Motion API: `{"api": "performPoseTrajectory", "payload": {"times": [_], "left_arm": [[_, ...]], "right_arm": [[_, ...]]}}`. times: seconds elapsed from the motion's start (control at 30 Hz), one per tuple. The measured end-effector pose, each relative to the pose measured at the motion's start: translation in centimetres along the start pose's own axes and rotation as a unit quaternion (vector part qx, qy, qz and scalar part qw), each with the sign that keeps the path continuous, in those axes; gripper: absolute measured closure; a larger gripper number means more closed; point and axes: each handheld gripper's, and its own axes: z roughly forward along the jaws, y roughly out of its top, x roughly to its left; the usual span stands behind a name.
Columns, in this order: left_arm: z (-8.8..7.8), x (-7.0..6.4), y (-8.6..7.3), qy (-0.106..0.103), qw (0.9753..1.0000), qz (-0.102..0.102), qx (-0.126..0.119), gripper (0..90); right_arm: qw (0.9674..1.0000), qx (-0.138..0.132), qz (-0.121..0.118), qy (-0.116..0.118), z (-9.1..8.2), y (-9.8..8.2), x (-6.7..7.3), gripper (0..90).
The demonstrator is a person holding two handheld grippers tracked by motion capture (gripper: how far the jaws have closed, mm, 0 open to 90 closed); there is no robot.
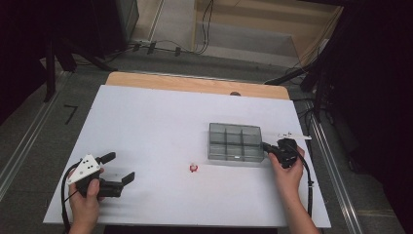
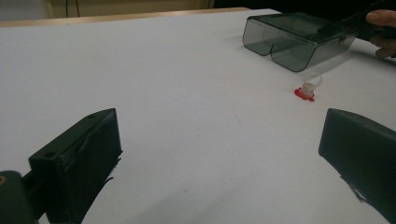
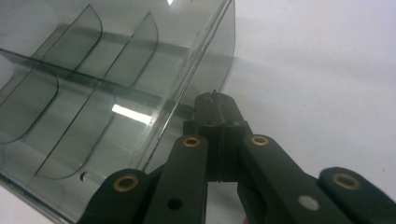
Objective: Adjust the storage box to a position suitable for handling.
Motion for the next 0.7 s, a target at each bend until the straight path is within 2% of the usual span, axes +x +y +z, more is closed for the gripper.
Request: {"api": "performPoseTrajectory", "payload": {"times": [0.07,0.17,0.4,0.7], "left_arm": [[0.0,0.0,0.0,0.0,1.0,0.0,0.0,0.0],[0.0,0.0,0.0,-0.001,1.0,0.0,0.001,0.0],[0.0,0.0,0.0,0.0,1.0,0.001,0.004,0.0],[0.1,-0.1,0.0,0.0,1.0,0.001,0.004,0.0]], "right_arm": [[0.9999,-0.004,0.012,0.007,0.0,-0.1,-0.1,88.4],[0.9999,-0.006,0.013,0.004,0.0,-0.1,0.0,88.4],[0.9994,-0.01,0.034,0.004,-0.1,-0.4,0.3,88.4],[0.9995,-0.008,0.029,0.014,0.3,-0.5,1.1,88.5]]}}
